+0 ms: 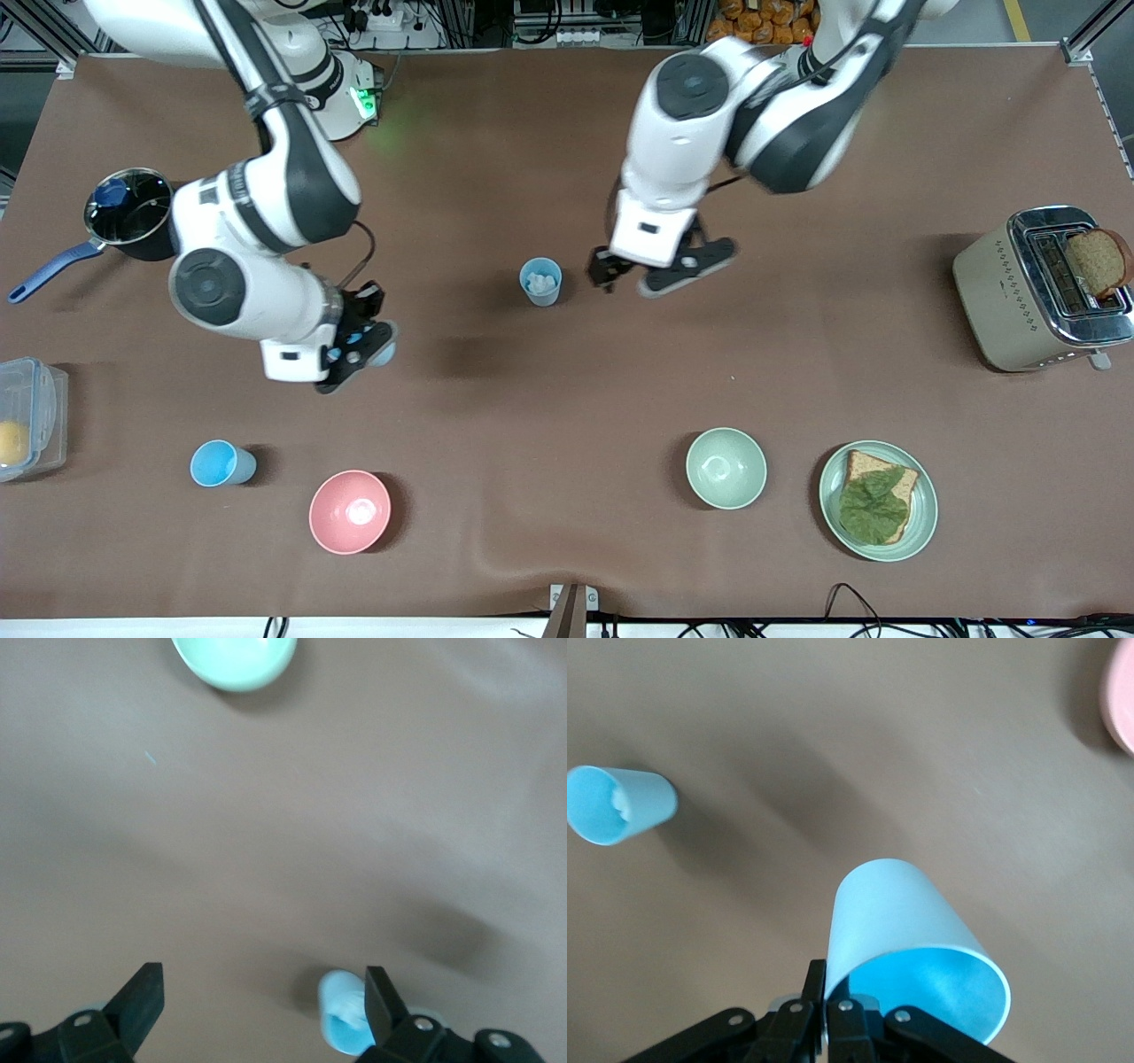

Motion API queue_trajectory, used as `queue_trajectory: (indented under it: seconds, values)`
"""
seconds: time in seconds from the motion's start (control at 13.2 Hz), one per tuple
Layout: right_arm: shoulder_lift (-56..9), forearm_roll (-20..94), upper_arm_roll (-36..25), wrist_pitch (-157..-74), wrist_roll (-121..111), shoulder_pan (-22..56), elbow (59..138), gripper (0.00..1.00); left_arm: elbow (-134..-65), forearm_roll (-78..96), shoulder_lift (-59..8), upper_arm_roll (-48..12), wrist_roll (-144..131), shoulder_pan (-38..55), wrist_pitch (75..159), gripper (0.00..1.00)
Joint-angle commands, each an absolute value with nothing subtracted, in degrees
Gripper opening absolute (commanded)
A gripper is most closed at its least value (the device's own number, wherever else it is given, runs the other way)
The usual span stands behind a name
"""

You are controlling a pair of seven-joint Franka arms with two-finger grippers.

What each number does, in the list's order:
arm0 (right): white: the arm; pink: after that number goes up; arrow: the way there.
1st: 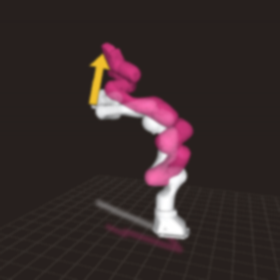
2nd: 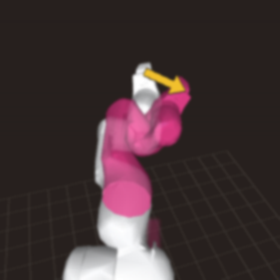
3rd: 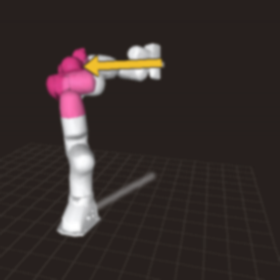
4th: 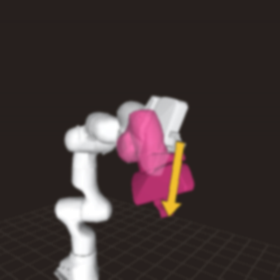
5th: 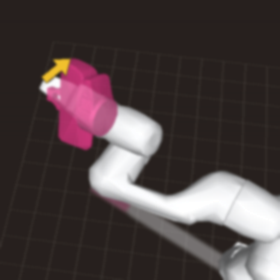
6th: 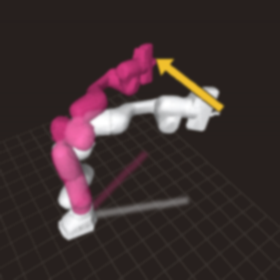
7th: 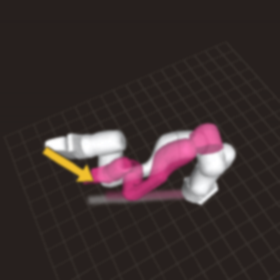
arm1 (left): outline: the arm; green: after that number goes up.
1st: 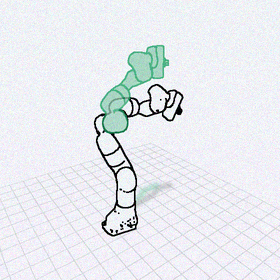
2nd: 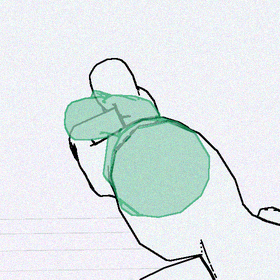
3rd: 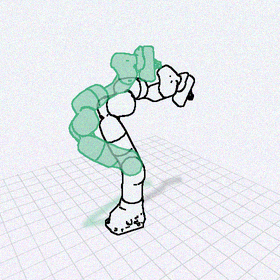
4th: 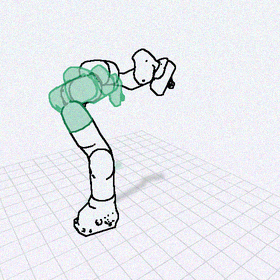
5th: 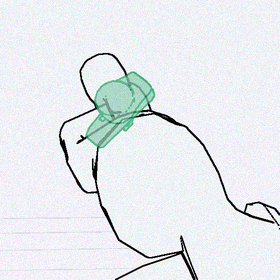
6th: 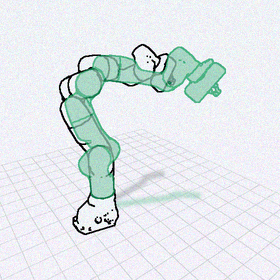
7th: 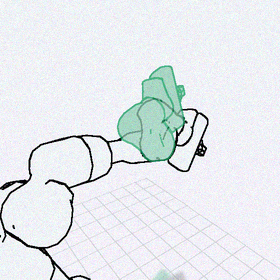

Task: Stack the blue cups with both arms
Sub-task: 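Move the blue cup over the tissue cup while the left gripper withdraws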

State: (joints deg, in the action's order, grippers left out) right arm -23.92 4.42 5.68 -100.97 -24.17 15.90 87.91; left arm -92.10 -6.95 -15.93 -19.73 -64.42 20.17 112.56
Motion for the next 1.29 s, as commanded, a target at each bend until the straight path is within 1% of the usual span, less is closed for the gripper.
queue_trajectory:
  seconds: [0.0,0.15,0.3,0.38,0.53,0.68,0.91,0.99,1.22]
  values:
    - [-24.08,2.39,4.48,-103.26,-24.43,21.87,86.31,0.0,-94.13,-7.38,-9.86,-20.22,-48.93,12.16,106.8,1.0]
    - [-24.6,-1.21,4.57,-104.59,-21.82,28.09,86.31,0.0,-94.31,-7.3,-7.65,-20.3,-39.42,6.97,103.55,1.0]
    - [-25.66,-5.78,4.66,-104.94,-11.57,34.25,86.31,0.0,-94.39,-5.64,-6.07,-20.3,-31.85,2.05,102.92,1.0]
    - [-26.71,-6.15,4.57,-104.77,-5.68,38.11,86.31,0.0,-94.48,-4.32,-5.02,-20.3,-29.29,-0.33,101.79,1.0]
    - [-29.34,-6.76,4.57,-104.94,4.52,42.52,86.31,0.0,-94.57,-3.69,-3.44,-20.3,-26.03,-3.59,100.11,1.0]
    - [-30.84,-7.91,4.66,-104.94,9.91,43.94,86.22,0.0,-94.57,-3.69,-2.64,-20.3,-23.48,-6.05,100.02,1.0]
    - [-31.38,-7.91,4.66,-106.34,11.25,44.47,86.22,0.0,-94.4,-3.6,-2.46,-20.21,-19.34,-7.82,100.02,1.0]
    - [-31.55,-7.65,4.57,-108.0,11.25,44.73,86.22,0.0,-94.39,-2.82,-2.37,-20.13,-19.42,-7.91,99.93,1.0]
    - [-32.25,-7.56,4.66,-108.46,13.44,45.09,86.13,0.0,-94.05,-2.2,-1.93,-19.86,-19.42,-7.91,97.48,1.0]
